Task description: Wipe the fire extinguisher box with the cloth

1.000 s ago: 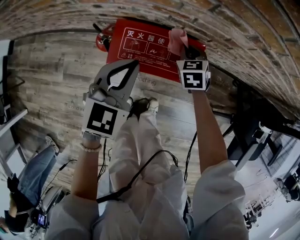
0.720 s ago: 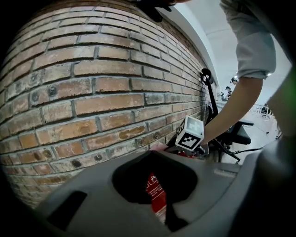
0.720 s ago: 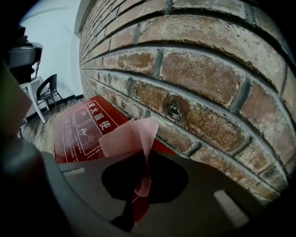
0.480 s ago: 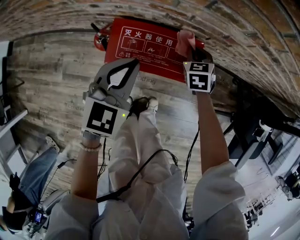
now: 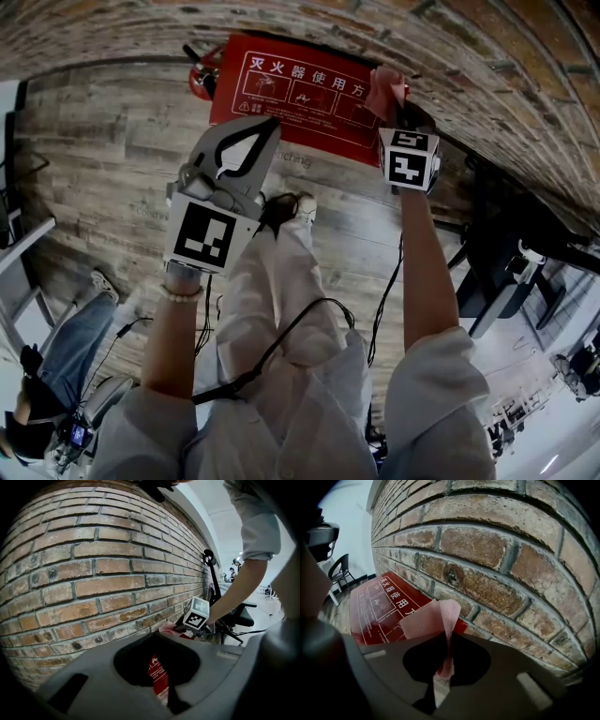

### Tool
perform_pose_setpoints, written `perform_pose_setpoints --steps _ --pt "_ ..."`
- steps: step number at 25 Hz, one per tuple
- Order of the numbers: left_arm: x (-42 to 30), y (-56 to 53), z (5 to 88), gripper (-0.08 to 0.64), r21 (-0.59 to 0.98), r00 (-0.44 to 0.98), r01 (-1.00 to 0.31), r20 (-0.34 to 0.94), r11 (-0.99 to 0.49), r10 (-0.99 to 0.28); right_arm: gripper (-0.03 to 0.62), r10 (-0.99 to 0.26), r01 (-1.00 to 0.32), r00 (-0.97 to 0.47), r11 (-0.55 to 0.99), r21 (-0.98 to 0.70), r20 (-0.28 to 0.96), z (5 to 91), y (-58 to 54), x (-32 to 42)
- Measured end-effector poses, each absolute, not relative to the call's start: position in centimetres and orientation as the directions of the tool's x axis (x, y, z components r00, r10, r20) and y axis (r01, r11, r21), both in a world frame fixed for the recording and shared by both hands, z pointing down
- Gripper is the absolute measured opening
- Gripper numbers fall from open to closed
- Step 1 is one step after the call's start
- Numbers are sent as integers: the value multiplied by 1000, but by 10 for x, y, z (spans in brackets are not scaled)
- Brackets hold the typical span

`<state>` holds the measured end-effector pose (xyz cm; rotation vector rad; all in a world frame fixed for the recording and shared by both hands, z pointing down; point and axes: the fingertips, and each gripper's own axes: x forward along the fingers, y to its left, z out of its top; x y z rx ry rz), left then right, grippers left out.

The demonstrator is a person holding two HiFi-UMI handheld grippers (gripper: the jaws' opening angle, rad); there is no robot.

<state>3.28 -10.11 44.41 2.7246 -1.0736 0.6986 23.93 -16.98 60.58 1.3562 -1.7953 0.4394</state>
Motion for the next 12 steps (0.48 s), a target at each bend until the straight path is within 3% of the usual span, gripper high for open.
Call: perform_pose_setpoints --steps 12 --pt "30 -100 441 -3 -46 632 -684 460 -728 -624 20 -620 -922 -40 326 211 783 607 -163 254"
